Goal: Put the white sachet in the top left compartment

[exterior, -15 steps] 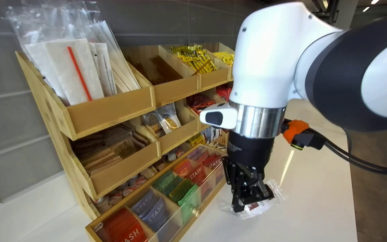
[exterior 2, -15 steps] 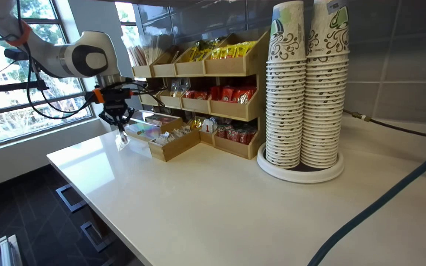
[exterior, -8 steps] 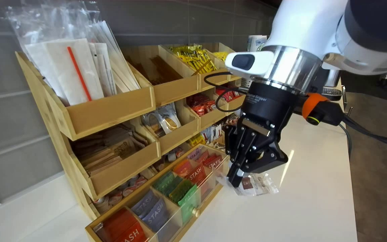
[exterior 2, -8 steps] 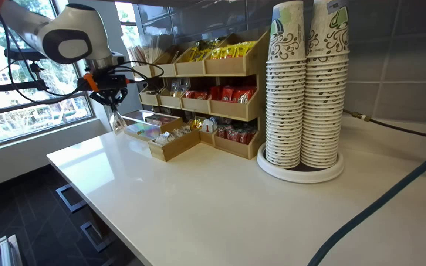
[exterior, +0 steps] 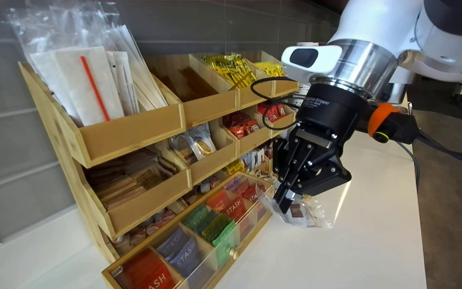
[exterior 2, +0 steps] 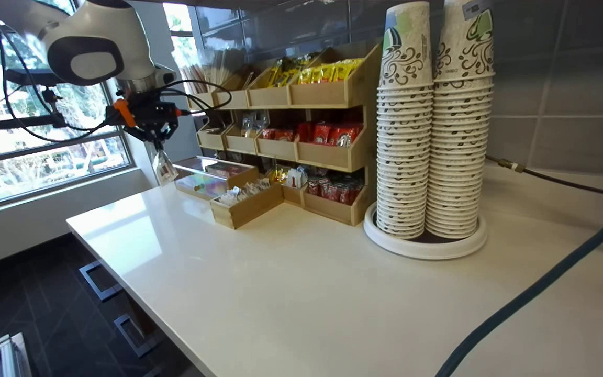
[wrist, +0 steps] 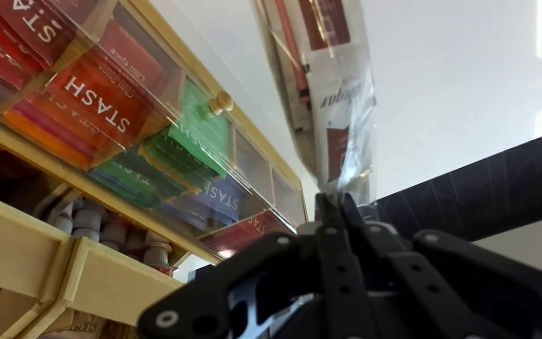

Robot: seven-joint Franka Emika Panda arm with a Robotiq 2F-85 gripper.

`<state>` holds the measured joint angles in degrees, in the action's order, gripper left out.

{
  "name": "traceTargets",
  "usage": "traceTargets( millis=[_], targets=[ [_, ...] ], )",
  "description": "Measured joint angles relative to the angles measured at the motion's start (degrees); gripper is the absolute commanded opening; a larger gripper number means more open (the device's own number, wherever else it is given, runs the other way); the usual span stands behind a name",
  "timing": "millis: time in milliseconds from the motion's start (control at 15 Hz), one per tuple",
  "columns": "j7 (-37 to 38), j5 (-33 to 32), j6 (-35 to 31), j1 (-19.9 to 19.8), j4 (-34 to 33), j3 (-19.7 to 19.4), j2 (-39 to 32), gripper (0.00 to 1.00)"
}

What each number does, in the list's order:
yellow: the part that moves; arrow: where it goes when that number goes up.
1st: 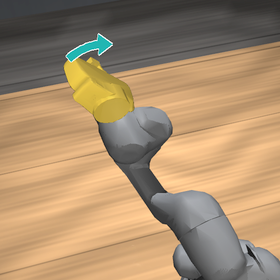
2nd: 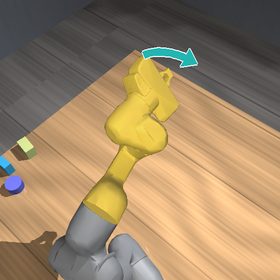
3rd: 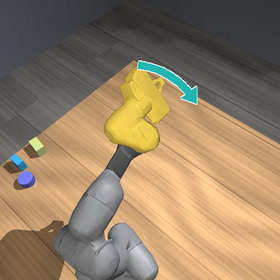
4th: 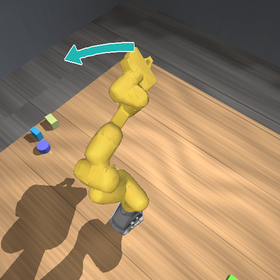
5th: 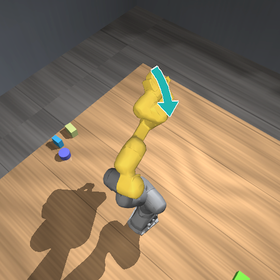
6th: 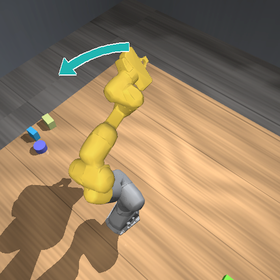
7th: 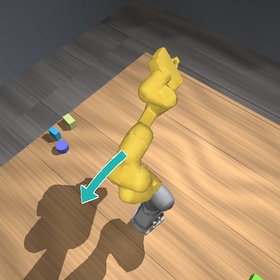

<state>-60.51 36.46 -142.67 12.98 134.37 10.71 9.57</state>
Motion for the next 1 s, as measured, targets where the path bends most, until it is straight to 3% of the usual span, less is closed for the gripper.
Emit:
traceTargets(
  millis=[333,1000],
  targets=[
    [-3.18,5.03,-1.93,1.26,-1.96,-1.32,0.58,0.01],
    [-14.61,30.98,-5.79,2.50,-9.63,-2.65,1.19,0.01]
  ],
)
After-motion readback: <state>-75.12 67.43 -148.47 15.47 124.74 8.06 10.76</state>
